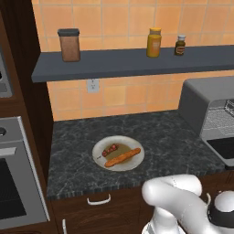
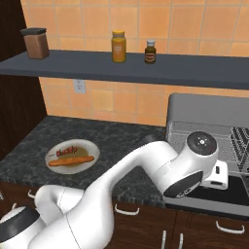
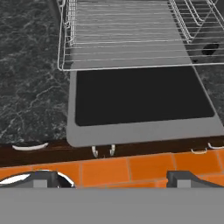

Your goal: Pick up the kebab skewer and baguette bread, and place them inside the toaster oven. Close the toaster oven door and start by setting the timer.

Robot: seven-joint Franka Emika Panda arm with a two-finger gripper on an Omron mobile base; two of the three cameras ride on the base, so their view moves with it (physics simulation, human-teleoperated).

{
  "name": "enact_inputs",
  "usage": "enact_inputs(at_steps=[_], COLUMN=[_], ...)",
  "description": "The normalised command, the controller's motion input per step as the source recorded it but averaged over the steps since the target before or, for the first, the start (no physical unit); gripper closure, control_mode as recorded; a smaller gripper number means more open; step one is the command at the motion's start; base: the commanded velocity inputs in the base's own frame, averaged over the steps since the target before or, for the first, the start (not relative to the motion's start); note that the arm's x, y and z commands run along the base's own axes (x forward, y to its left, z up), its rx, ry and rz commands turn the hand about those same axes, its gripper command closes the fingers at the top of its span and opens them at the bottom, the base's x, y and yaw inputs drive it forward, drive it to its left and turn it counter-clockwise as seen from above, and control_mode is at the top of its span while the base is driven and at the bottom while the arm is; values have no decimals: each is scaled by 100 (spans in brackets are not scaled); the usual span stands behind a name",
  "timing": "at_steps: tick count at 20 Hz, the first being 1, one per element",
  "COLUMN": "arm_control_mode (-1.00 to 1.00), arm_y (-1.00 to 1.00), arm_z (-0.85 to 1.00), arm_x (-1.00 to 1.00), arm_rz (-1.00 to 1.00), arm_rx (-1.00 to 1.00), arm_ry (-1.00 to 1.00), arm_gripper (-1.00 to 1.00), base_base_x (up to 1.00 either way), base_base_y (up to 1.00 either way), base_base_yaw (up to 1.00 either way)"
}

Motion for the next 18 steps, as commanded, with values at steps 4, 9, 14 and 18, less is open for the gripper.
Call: enact_inputs(at_steps=[4,9,14,18], arm_control_mode=[-100,-100,-100,-100], arm_y=[91,85,77,61], arm_z=[2,0,0,0], arm_x=[-19,-6,-7,-2], arm_rz=[0,0,0,0], arm_rx=[0,0,-1,0], arm_ry=[0,0,0,0], arm_gripper=[-100,-100,-100,-100], base_base_x=[0,0,0,0], base_base_y=[0,0,0,0], base_base_yaw=[0,0,0,0])
